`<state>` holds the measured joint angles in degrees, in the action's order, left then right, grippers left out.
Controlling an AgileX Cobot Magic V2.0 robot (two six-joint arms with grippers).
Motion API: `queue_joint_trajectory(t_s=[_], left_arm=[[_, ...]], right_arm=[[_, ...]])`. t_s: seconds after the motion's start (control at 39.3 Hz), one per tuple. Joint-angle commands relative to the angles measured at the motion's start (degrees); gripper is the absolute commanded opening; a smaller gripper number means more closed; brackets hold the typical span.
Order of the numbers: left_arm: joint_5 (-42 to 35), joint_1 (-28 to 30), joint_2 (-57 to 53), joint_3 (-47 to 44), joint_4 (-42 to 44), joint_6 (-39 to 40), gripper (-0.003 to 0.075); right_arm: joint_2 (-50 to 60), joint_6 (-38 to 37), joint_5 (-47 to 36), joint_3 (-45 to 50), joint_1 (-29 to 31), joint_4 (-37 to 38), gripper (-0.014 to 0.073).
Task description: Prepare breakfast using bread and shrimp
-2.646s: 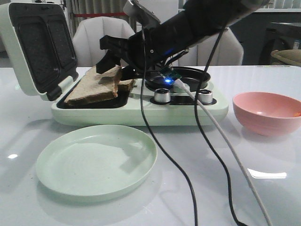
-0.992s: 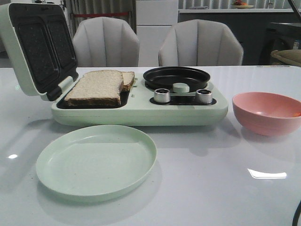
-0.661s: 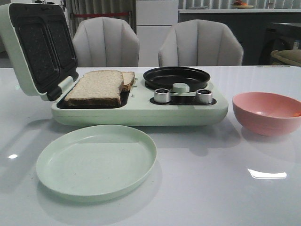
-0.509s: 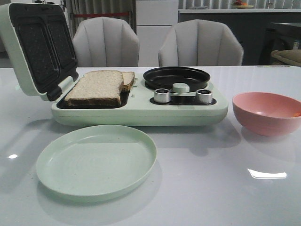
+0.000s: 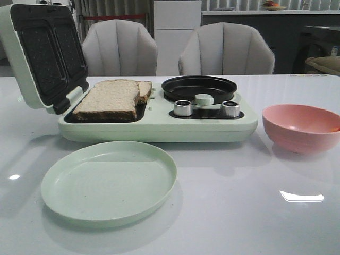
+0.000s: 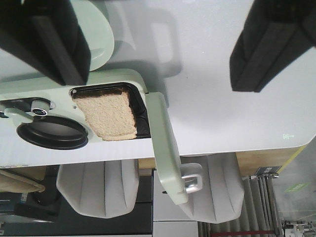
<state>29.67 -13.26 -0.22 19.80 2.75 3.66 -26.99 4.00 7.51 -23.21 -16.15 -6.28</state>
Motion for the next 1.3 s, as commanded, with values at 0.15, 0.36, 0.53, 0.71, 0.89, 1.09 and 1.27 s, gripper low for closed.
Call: queue_joint_trajectory(t_s=[0.15, 0.36, 0.53, 0.71, 0.89, 1.09, 1.27], left_arm=[[-4.3, -0.5, -0.9, 1.5, -0.4, 0.7, 0.0624], [-4.3, -0.5, -0.9, 1.5, -0.4, 0.7, 0.0624], [-4.3, -0.5, -0.9, 1.5, -0.4, 0.7, 0.0624], [-4.9, -0.5, -0.9, 1.5, -0.4, 0.7, 0.0624], [-4.8, -0.5, 2.0, 4.1, -0.9, 0.7, 0.0615], [-7.0, -0.5, 11.9, 8.3, -3.2, 0.7, 0.0549], [-12.9, -0.5, 22.8, 13.1, -6.2, 0.7, 0.0495]], right_arm=[[8.6, 0.1, -7.2, 4.7, 0.0, -0.3, 0.0484], [9.1, 0.1, -9.0, 8.8, 0.0, -0.6, 0.0484], [9.1, 0.1, -9.8, 9.3, 0.0, -0.6, 0.0484], [9.1, 0.1, -9.6, 9.3, 0.0, -0.6, 0.0484], [9.1, 0.1, -9.6, 9.3, 0.0, -0.6, 0.0484], [9.1, 0.1, -9.6, 9.3, 0.0, -0.6, 0.0484], [9.1, 0.1, -9.6, 9.3, 0.0, -0.6, 0.0484]])
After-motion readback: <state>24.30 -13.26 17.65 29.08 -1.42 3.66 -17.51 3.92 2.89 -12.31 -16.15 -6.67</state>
